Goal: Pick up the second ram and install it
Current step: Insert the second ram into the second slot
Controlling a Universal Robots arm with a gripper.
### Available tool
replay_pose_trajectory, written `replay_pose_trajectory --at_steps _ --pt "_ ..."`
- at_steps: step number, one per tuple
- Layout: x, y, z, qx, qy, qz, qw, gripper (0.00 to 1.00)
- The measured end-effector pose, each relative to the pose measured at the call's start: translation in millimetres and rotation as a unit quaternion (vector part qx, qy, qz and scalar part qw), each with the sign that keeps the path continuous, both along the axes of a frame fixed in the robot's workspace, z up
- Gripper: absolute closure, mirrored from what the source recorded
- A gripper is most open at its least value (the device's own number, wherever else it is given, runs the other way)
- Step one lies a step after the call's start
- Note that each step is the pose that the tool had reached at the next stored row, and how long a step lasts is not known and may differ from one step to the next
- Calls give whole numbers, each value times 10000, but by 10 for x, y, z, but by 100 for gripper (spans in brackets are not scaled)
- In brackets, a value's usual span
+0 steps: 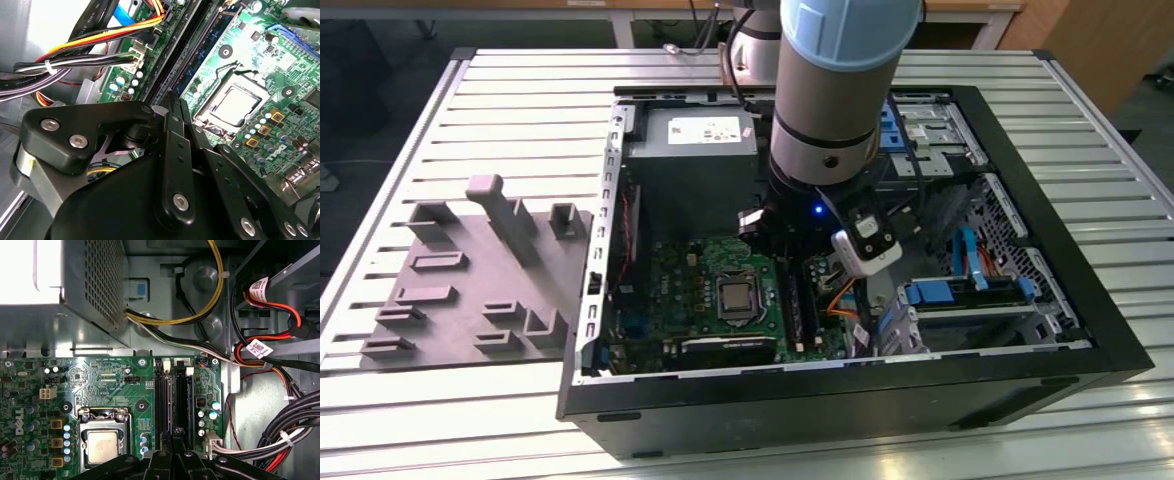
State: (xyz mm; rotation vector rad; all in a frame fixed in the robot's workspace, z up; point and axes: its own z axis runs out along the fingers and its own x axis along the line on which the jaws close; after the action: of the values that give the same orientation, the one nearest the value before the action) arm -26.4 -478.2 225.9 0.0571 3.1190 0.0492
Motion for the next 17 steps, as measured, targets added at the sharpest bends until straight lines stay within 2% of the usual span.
replay_pose_trajectory --at_steps 17 --pt "0 0 -12 2 -1 44 10000 88"
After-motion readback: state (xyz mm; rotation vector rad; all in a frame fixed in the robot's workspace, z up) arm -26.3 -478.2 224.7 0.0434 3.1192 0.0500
